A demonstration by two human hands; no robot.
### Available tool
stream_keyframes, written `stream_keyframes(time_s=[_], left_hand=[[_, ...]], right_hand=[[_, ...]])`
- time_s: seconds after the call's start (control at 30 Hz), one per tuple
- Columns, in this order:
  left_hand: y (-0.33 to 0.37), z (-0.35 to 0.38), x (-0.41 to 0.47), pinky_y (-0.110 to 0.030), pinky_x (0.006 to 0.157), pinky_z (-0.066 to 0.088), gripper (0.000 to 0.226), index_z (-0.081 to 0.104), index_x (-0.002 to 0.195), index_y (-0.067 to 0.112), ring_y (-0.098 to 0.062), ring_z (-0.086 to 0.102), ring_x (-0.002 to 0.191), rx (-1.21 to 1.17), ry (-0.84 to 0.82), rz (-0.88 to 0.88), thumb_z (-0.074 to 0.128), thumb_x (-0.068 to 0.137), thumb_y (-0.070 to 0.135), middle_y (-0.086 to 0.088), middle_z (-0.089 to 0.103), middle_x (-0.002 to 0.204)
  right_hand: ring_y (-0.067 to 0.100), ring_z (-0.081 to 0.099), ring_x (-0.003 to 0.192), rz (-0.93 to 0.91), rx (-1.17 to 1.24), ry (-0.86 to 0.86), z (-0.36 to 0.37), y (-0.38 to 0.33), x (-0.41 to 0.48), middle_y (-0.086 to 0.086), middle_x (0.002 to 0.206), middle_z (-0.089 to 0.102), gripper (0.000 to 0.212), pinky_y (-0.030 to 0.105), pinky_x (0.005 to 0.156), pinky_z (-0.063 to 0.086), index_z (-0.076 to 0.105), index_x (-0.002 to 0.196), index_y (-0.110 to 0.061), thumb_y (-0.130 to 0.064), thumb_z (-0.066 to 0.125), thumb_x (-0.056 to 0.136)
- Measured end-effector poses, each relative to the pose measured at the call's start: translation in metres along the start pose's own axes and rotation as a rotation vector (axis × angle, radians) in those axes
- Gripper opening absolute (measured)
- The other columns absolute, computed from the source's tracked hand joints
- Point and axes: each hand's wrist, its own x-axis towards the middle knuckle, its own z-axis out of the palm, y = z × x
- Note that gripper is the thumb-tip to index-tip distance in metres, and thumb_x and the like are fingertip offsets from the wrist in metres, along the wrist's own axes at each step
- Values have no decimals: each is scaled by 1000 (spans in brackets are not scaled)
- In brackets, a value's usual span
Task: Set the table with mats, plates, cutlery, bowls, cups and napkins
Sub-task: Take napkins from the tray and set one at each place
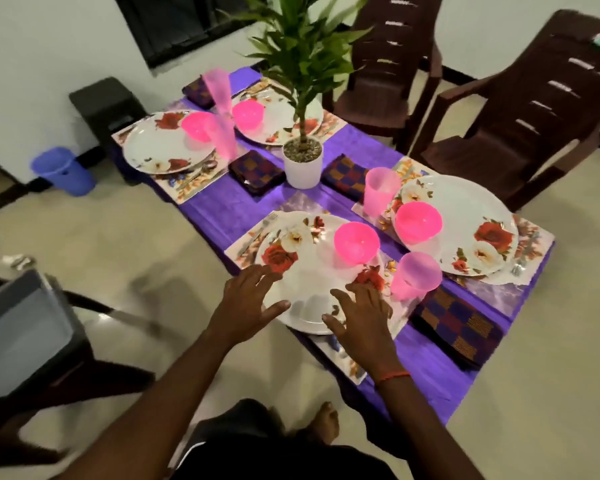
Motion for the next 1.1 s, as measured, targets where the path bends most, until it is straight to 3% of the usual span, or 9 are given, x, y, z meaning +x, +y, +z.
stream_keyframes(time_s=[0.27, 0.43, 0.57, 0.77, 0.9, 1.1], left_hand=[[-4, -18, -66, -49, 106, 40, 76, 57, 137, 27, -20, 42, 138, 60, 30, -180, 31, 89, 81, 3, 52, 146], [10, -12, -103, -50, 108, 40, 77, 48, 144, 29, -19, 40, 141, 78, 33, -231, 32, 89, 80, 5, 48, 150], [32, -11, -143, -49, 111, 34, 81, 37, 152, 29, -20, 35, 145, 130, 56, -243, 29, 89, 80, 4, 43, 154], [62, -8, -206, -55, 119, 23, 84, 25, 158, 31, -22, 16, 155, 153, 40, -294, 26, 90, 79, 2, 27, 165], [87, -10, -246, -57, 120, 22, 85, 21, 159, 31, -22, 12, 156, 142, 68, -346, 25, 90, 80, 2, 23, 166], [116, -10, -302, -55, 121, 20, 84, 20, 159, 32, -21, 7, 156, 146, 121, -468, 25, 90, 81, 4, 20, 167]], right_hand=[[32, 44, 130, -245, -51, -71, -6, -47, -5, 7, 136, 54, 57, 48, 104, 34, 62, 129, -26, -60, 41, 88], [32, 43, 132, -300, -89, -65, -16, -46, -37, 8, 138, 53, 55, 48, 106, 33, 60, 133, -26, -55, 54, 87], [31, 27, 144, -320, -117, -118, -23, -53, -72, 8, 153, 40, 65, 48, 116, 19, 44, 147, -28, -57, 58, 91], [31, 23, 147, -375, -179, -134, -29, -59, -126, 9, 155, 35, 73, 52, 116, 19, 36, 152, -28, -67, 44, 91], [30, 21, 148, -428, -209, -159, -33, -61, -158, 9, 157, 33, 78, 52, 117, 19, 35, 152, -29, -74, 23, 88], [31, 19, 149, -542, -163, -206, -46, -70, -196, 10, 158, 33, 82, 52, 118, 14, 39, 149, -29, -76, 17, 86]])
